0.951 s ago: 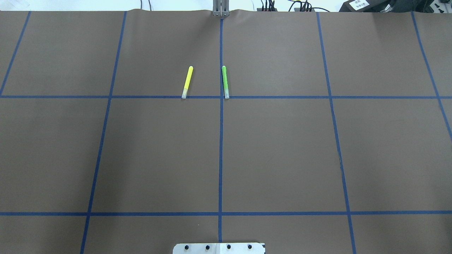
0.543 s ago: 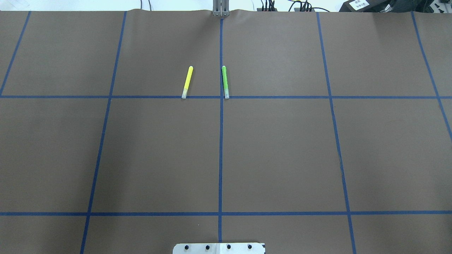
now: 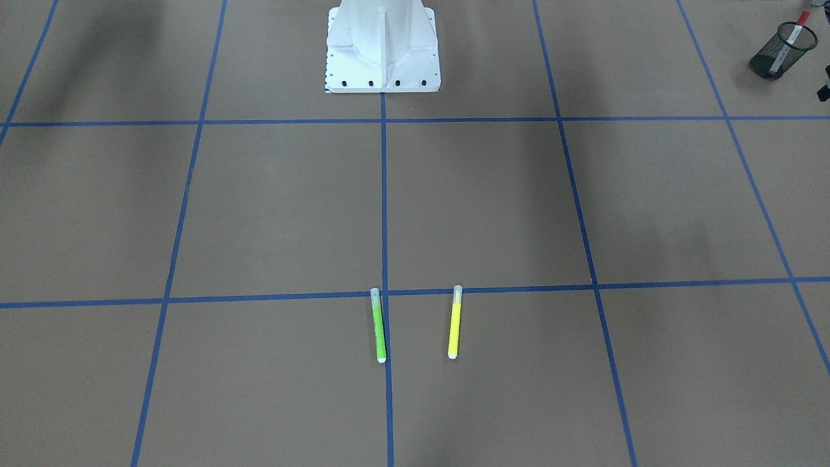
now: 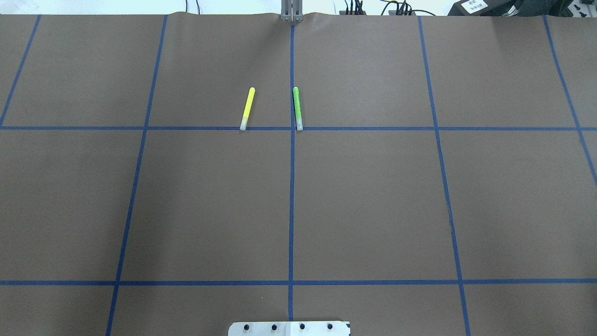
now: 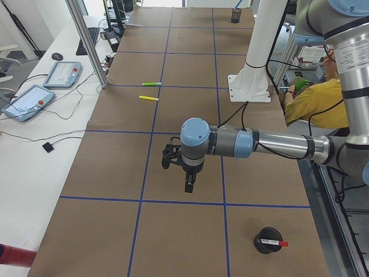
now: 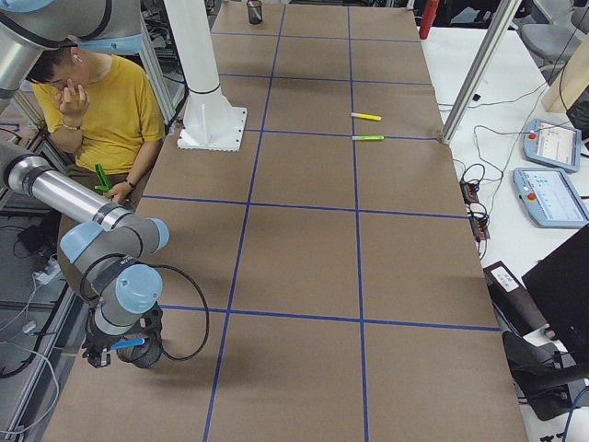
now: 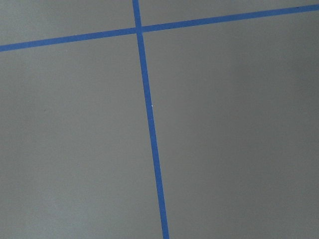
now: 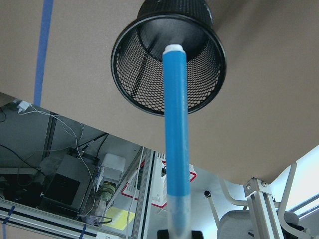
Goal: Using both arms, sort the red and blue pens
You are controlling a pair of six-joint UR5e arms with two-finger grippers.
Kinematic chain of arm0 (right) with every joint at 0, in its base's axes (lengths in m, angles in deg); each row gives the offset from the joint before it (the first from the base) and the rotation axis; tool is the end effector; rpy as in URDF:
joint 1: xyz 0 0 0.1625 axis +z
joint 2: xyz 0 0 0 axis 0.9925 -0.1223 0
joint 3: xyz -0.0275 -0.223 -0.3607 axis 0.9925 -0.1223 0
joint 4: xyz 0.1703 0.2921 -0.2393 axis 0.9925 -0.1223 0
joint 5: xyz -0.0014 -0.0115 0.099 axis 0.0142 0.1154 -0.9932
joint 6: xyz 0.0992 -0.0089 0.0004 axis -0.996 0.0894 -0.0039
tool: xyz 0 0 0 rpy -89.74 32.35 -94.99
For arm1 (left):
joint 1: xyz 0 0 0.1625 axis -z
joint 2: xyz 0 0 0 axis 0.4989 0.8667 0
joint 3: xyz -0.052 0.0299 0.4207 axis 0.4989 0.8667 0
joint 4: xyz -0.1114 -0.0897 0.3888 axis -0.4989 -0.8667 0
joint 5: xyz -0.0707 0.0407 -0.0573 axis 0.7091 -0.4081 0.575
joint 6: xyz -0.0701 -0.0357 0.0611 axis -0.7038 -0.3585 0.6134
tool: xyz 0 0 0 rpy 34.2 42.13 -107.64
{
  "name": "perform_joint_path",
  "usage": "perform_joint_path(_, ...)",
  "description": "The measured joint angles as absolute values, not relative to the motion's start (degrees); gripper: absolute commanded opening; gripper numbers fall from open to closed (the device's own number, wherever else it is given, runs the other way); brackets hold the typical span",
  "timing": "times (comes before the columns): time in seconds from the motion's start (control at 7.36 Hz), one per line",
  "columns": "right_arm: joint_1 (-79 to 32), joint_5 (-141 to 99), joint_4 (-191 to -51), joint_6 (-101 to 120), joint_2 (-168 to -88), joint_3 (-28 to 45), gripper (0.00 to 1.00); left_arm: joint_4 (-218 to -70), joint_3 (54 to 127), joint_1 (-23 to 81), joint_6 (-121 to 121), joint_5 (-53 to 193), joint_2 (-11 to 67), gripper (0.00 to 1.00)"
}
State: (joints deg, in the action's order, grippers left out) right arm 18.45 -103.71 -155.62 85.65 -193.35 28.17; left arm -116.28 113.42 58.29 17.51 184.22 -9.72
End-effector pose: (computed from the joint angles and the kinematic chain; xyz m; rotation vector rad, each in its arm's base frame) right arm 0.1171 -0.0421 0.7517 -0.4804 -0.6708 -0.6951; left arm -0.0507 -0.3669 0.5861 0.0867 0.7960 0.1068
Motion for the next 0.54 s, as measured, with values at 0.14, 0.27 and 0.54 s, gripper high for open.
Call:
perform_joint_path(0.14,18.5,-103.8,-155.7,85.6,-193.3,28.2,0.50,-116.3,113.4,58.3,17.5,184.2,-9.7,1.00)
perform_joint_path(0.27,18.5,-104.0,-155.7,85.6,-193.3,28.2,0.53,-116.3,113.5,58.3,17.5,184.3,-9.7,1.00)
perform_joint_path(0.54,18.5,-104.1,-155.7,85.6,-193.3,28.2,0.77,-116.3,113.5,58.3,17.5,184.2,-9.7,1.00)
